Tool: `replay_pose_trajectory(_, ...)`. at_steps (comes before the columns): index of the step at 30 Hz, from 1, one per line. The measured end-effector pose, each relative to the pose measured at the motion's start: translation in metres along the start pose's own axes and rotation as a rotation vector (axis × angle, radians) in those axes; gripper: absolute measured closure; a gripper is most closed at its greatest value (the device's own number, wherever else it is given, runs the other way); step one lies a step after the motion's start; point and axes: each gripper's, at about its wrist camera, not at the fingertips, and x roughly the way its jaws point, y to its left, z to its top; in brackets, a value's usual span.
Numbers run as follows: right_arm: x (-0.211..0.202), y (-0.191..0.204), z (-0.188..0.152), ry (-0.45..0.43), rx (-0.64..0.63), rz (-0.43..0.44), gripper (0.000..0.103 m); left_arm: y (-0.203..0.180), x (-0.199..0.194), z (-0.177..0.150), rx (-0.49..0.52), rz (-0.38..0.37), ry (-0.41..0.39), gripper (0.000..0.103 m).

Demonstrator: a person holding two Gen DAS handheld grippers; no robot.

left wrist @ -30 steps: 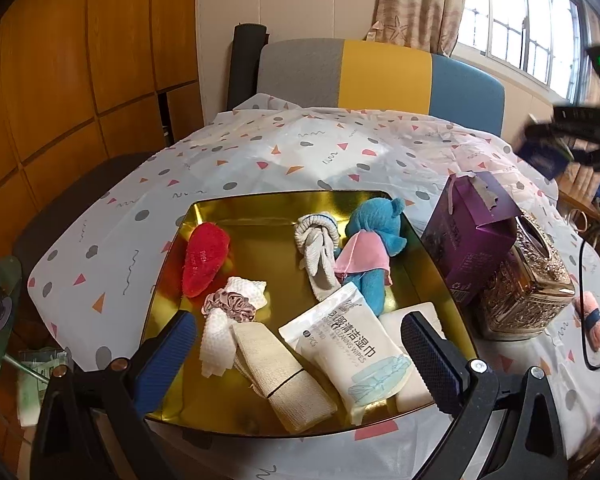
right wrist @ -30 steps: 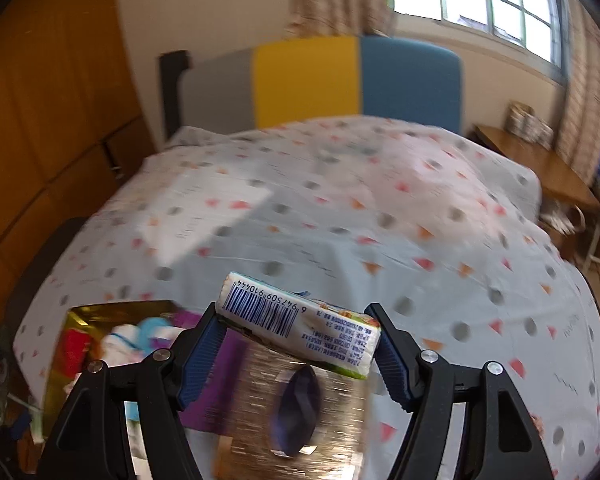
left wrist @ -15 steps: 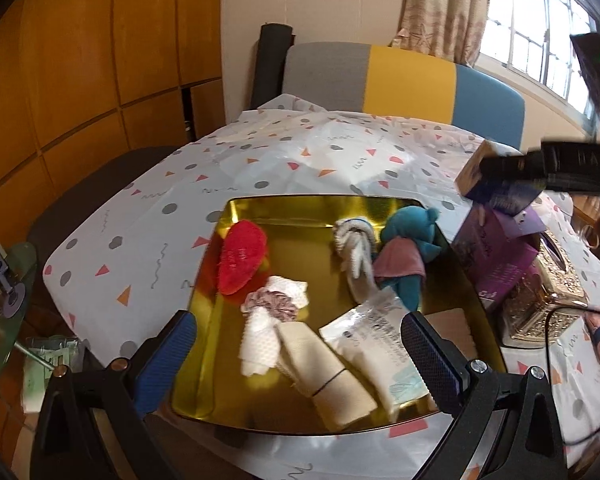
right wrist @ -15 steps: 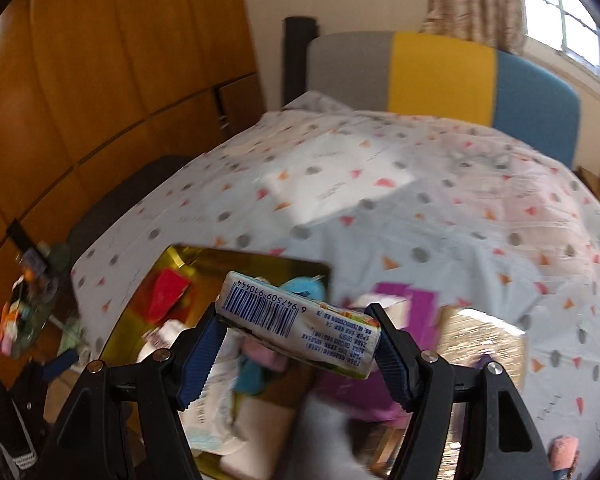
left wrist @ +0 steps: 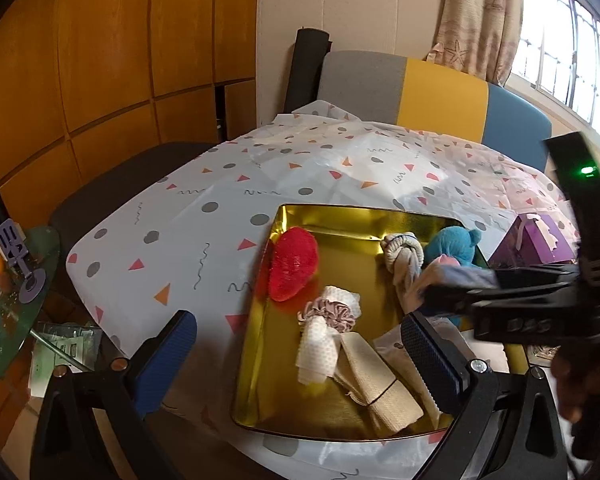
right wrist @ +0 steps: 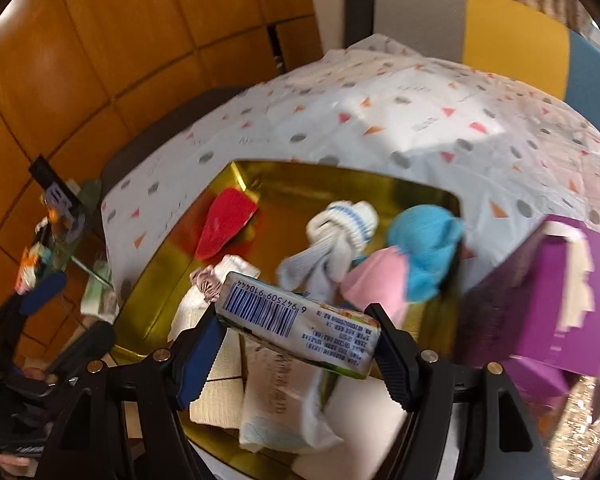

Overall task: Organize soft objects
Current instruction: 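Lower the white soap box into the gold tray and open the right gripper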

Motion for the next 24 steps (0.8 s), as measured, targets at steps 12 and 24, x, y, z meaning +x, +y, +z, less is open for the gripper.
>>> replay_pose_trajectory(12, 0.053, 0.010, 0.017, 0.078, 0.007, -0.062, 0.029, 0.007, 0.000, -0.004, -0.030, -0.030, -0.001, 0.000)
replay_pose_trajectory(24, 0.040, 0.007, 0.015, 0.040, 0.061, -0.062, 0.027, 0.000, 0.000, -0.008, 0.011, -0.024, 0.009, 0.000)
